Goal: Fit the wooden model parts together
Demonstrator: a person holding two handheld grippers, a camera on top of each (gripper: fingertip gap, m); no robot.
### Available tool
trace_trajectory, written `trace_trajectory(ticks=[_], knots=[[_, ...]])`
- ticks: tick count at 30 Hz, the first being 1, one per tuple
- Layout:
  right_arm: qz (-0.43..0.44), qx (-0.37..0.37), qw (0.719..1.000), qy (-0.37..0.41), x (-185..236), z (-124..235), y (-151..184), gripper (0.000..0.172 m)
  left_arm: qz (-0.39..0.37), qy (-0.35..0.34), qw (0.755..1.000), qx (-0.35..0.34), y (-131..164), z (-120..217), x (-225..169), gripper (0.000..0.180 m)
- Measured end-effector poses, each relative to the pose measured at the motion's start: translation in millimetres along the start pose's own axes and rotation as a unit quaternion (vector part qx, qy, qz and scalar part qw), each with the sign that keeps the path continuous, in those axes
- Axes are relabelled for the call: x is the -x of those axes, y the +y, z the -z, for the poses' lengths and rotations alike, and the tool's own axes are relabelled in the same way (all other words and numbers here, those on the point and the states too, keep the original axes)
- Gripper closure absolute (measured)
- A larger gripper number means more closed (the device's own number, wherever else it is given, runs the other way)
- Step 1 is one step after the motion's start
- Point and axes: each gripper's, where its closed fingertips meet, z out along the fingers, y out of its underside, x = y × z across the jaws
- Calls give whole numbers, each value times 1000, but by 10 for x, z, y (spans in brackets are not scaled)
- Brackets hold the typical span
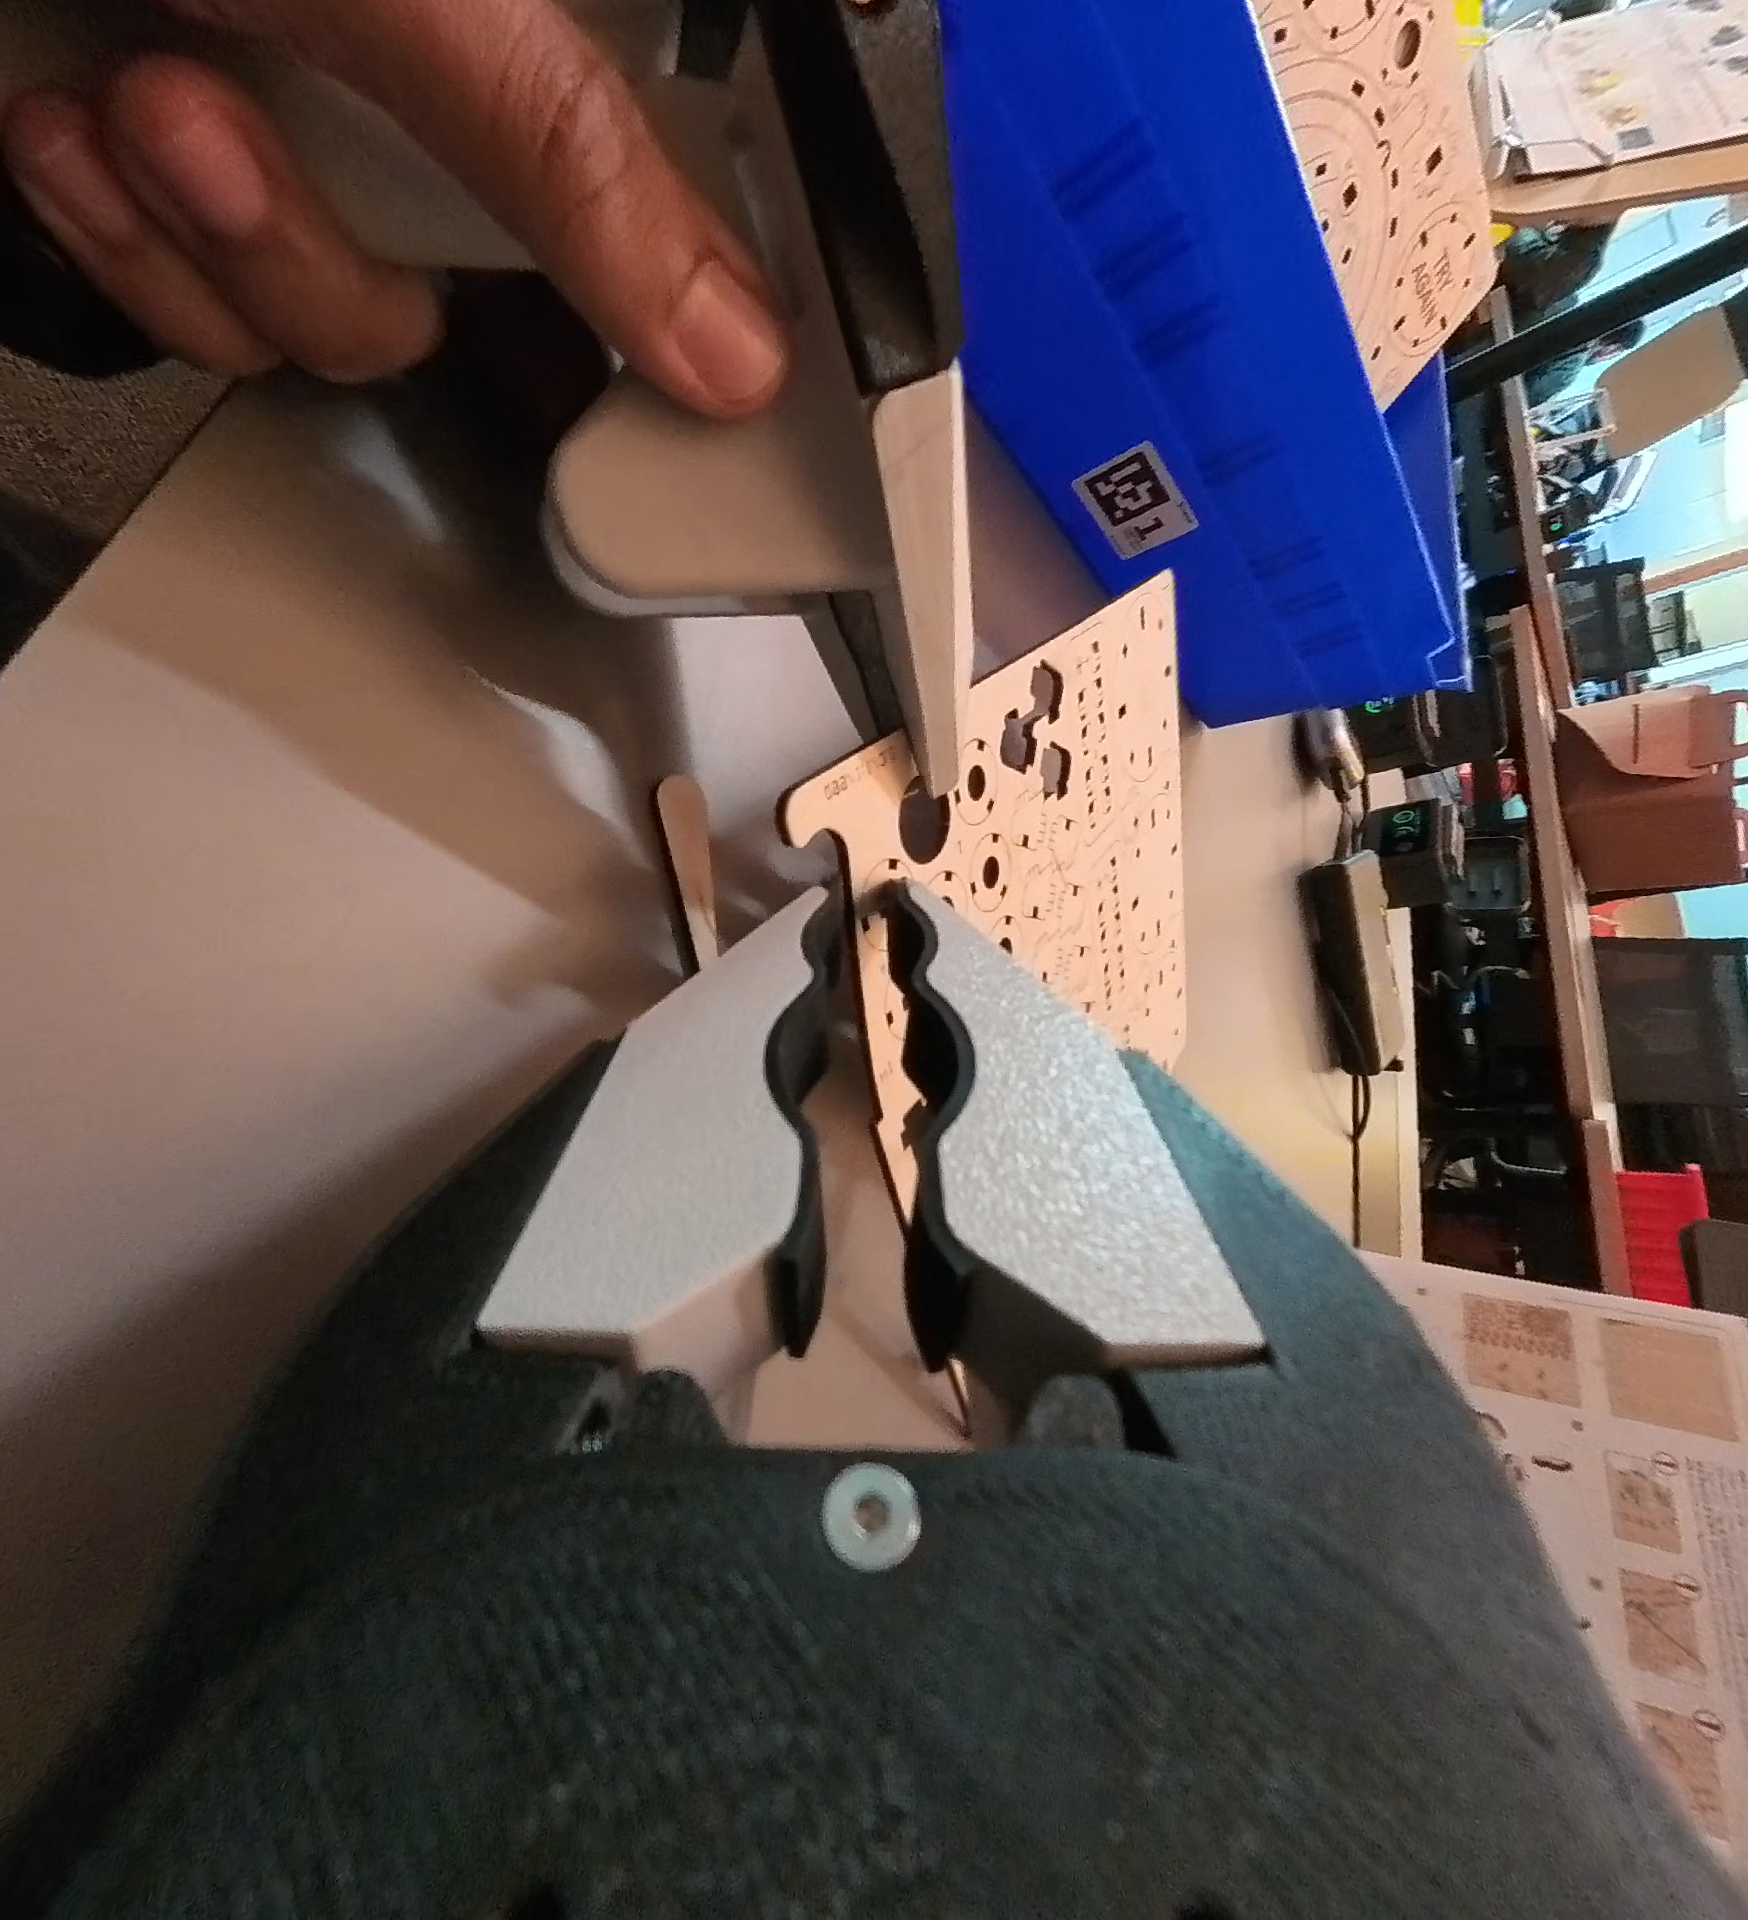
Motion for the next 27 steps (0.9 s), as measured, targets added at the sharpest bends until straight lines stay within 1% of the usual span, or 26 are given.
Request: trace_trajectory(ticks=[12, 19, 20, 21, 23, 24, 25, 27], knots=[[-49, 9, 997, -62, 34, -7, 15, 165, -6, -14, 1000, 2, 10, 2, 32, 176], [-59, 14, 995, -80, 51, -15, 19, 164, -8, -20, 1000, -1, 7, 5, 44, 177], [-69, 22, 992, -105, 131, -27, 39, 170, -10, -7, 1000, 0, 12, 0, 7, 179], [-78, 24, 989, -123, 206, -64, 67, 171, -11, -2, 1000, 8, 40, -14, -7, 180], [-58, 25, 993, -103, 216, -122, 111, 170, -20, -4, 1000, 13, 73, -38, -28, 178], [-48, 18, 994, -91, 191, -103, 61, 170, -11, -1, 1000, -1, 34, -23, -29, 179], [-51, 4, 995, -84, 153, -66, -10, 170, -2, 3, 1000, -21, -30, 7, -23, 180], [-68, -11, 995, -77, 59, -9, -67, 170, 2, 1, 1000, -20, -59, 14, -1, 176]])
